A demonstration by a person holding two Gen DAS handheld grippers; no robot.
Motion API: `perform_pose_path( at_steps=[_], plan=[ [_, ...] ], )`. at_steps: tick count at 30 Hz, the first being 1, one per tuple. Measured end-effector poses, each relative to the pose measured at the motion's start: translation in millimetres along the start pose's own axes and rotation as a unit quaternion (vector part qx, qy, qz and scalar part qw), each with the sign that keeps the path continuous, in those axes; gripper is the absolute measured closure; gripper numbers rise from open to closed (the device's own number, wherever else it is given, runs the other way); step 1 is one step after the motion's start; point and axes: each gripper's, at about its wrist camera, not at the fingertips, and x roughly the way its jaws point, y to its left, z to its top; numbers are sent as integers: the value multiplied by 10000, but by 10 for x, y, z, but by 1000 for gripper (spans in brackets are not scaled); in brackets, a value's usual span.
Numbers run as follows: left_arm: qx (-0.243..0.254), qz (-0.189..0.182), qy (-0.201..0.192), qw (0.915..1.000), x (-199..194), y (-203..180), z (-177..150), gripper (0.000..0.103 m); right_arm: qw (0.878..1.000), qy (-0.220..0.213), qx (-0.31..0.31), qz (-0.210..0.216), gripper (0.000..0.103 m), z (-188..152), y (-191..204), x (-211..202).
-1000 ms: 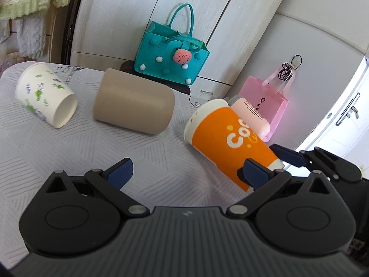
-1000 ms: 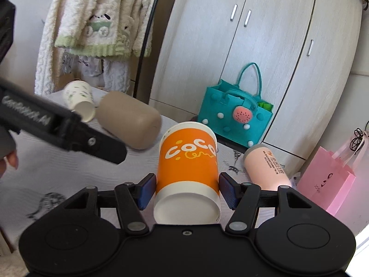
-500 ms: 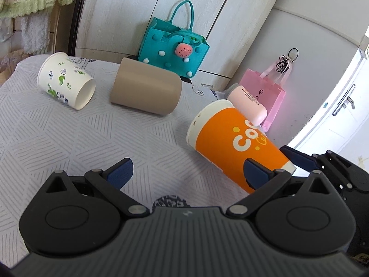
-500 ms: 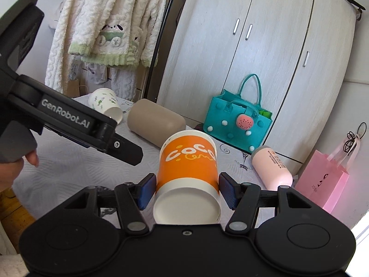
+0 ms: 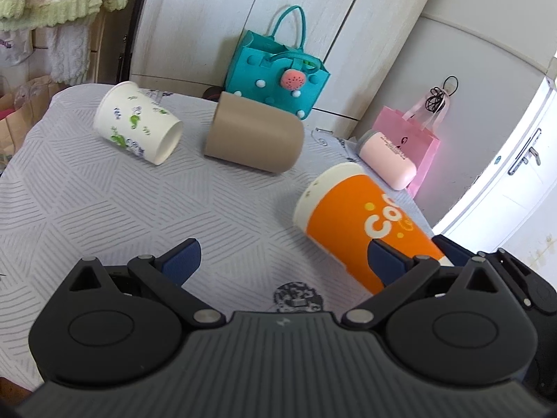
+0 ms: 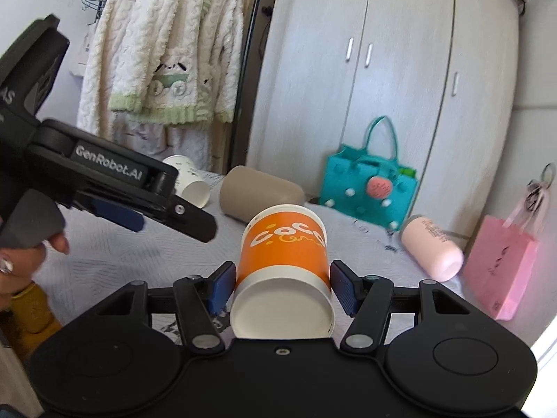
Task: Flip cup upright
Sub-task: 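Rotate the held orange cup upright with the right tool while the left tool approaches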
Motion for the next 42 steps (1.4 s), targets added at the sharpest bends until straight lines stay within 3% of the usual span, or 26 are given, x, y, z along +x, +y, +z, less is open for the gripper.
perform_pose_path(
  at_steps=[11, 14, 16, 22, 27, 29, 32, 35, 39, 42],
  plan=[
    [-89, -96, 136, 9998, 79, 37, -19, 0, 9985, 307, 416, 154, 38, -53, 134, 123],
    [106, -7, 55, 9999, 119, -39, -50, 0, 9975, 404, 545, 206, 33, -64, 88, 110],
    [125, -102, 160, 9997, 172, -60, -56, 1, 9961, 444, 636, 414, 25, -70, 24, 88],
    [-161, -471, 381, 9980, 340, -48, -19, 2, 9872, 715, 935, 1079, 23, 21, -282, 158],
    [-316, -730, 490, 9956, 458, -90, 26, 3, 9807, 1172, 850, 1313, 22, 88, -446, 391],
    [-432, -907, 590, 9932, 513, -78, 43, 4, 9737, 1414, 726, 1633, 21, 91, -480, 482],
    [-610, -1041, 647, 9906, 586, -41, 35, 4, 9701, 1492, 545, 1834, 18, 116, -488, 561],
    [-690, -1058, 665, 9898, 651, -33, 34, 11, 9655, 1582, 486, 2010, 18, 160, -501, 661],
    [-877, -1324, 750, 9845, 725, -9, 23, 28, 9595, 1718, 642, 2141, 18, 189, -549, 802],
    [-579, -1302, 569, 9882, 696, -89, 4, 30, 9604, 1722, 638, 2097, 18, 189, -568, 856]
  ],
)
